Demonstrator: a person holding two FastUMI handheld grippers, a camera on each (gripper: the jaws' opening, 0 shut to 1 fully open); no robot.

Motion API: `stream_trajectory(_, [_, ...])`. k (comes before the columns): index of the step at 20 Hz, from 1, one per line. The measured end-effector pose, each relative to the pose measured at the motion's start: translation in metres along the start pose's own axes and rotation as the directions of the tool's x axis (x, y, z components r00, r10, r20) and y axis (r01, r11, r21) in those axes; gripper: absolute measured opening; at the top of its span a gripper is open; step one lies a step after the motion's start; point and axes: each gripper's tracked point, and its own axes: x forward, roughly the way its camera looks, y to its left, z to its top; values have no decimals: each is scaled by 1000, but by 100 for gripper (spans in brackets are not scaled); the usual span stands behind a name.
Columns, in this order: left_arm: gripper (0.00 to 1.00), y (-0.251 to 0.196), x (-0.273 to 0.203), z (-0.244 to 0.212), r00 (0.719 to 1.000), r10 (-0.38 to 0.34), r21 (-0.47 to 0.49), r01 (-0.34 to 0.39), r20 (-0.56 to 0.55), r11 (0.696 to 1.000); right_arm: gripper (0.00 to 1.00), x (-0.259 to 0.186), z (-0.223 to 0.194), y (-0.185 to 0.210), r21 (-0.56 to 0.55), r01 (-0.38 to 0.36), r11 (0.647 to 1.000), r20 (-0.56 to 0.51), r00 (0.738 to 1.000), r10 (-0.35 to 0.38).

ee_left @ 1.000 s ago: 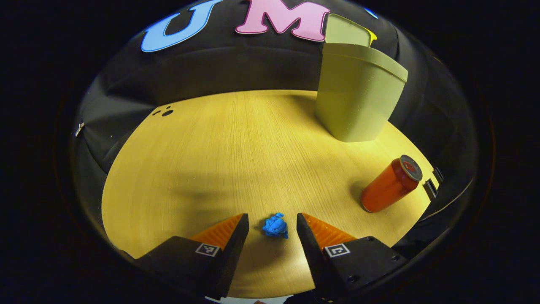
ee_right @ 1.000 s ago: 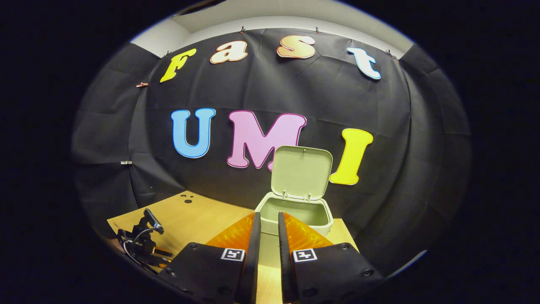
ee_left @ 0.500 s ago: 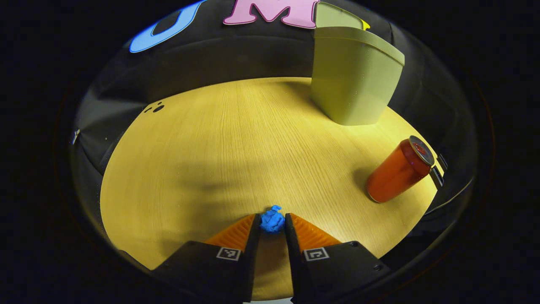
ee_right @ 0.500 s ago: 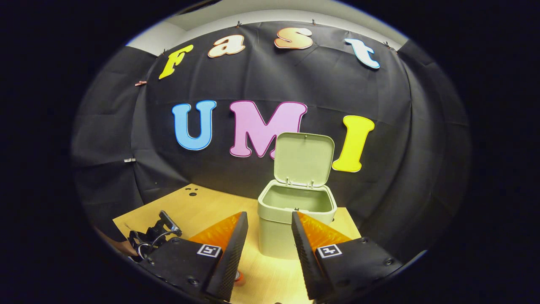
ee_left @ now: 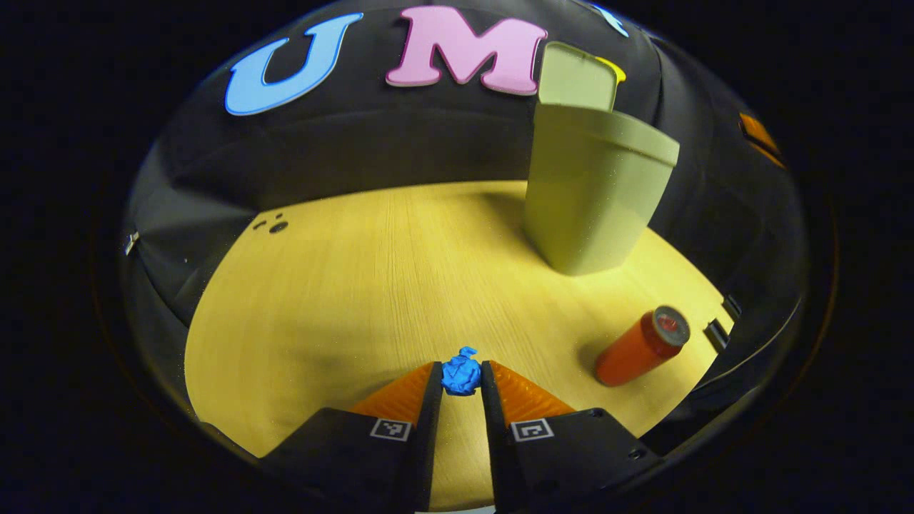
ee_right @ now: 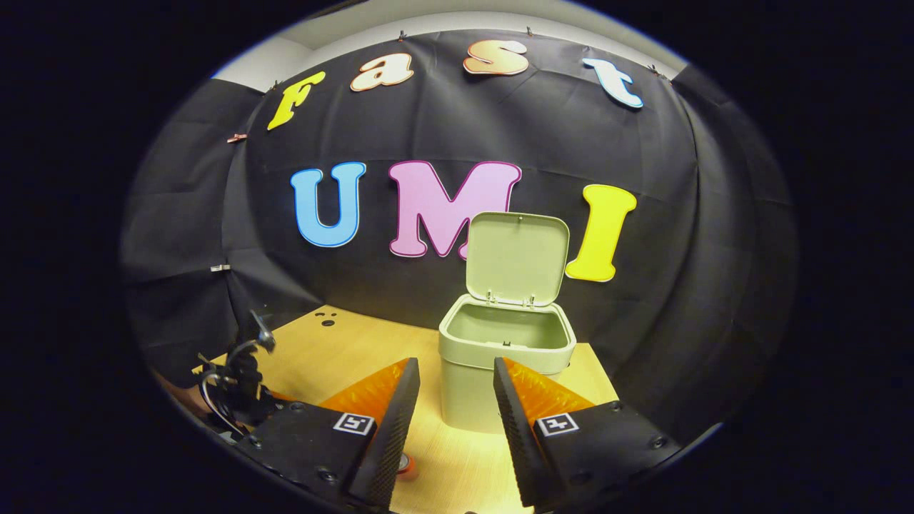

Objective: Press the lid of the desktop garbage bin to open it, pick up the crumpled paper on the desktop and throw it into the bin, then pick up the pop can on the desktop and drop it into the bin, and finally close the garbage bin lid.

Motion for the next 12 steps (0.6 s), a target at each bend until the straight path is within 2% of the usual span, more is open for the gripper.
stream_trajectory(1, [40,1,-6,17,999,-3,-3,3,37,1000,67,0,-2,1,1,-5,1000,-5,1000,5])
stream_trajectory(2, [36,2,-11,33,997,-7,-7,8,73,1000,67,1,-5,2,2,-7,1000,-10,1000,7])
stream_trajectory(6, [36,5,-31,99,978,-6,-20,10,208,1000,67,0,-10,4,3,-15,1000,-21,1000,15])
stream_trajectory(12, [36,-3,-60,200,916,-29,-28,44,401,999,67,-3,-21,11,3,-38,999,-43,998,38])
